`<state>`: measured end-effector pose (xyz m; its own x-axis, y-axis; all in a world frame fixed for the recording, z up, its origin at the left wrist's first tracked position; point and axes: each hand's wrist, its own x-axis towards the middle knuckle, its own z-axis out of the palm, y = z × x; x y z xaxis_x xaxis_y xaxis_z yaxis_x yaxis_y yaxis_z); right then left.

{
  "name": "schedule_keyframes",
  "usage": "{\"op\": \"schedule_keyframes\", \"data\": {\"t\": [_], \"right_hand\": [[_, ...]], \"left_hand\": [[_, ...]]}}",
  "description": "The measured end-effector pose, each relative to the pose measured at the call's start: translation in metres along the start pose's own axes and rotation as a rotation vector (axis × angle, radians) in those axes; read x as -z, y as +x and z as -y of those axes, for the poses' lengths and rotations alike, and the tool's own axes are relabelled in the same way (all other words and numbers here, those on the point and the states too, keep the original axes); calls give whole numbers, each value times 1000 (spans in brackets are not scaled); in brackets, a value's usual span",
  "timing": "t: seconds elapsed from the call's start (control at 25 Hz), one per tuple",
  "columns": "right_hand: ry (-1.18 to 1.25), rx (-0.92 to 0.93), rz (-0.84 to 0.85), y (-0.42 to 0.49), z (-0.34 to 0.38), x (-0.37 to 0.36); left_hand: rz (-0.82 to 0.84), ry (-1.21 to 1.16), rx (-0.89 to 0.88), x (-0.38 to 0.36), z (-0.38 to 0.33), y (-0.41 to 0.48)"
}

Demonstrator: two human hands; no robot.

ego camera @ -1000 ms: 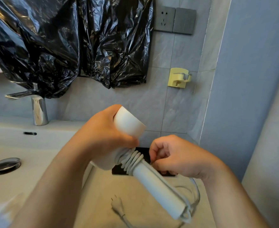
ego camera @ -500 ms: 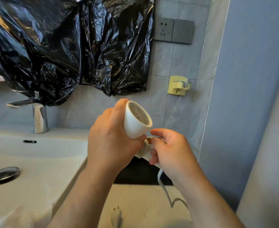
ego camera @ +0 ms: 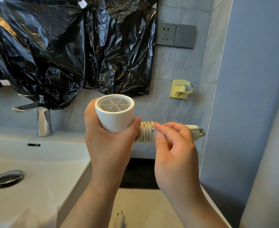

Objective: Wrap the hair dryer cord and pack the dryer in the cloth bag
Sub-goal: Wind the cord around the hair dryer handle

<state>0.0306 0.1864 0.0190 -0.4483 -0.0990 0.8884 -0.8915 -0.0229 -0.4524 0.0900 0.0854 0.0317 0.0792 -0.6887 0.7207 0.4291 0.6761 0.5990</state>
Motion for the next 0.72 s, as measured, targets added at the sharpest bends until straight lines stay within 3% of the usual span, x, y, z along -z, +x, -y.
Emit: {"op": "schedule_keyframes", "data": {"t": [0.16,0.36,0.48,0.6,0.72], "right_hand": [[-62,124,-3,-5,3,-3],[284,-257,310,5,2,5],[213,-266,423,11,2,10],[125,-167,396,12,0,10],[156,-97,252,9,-1,10]], "left_hand": [[-19,-51,-7,-1,-5,-1],[-34,-66,33,1,2,0],[-34,-50,69,0,4,-1],[-63,-63,145,-2,9,1],[-85,-148,277,-4,14,2]]}}
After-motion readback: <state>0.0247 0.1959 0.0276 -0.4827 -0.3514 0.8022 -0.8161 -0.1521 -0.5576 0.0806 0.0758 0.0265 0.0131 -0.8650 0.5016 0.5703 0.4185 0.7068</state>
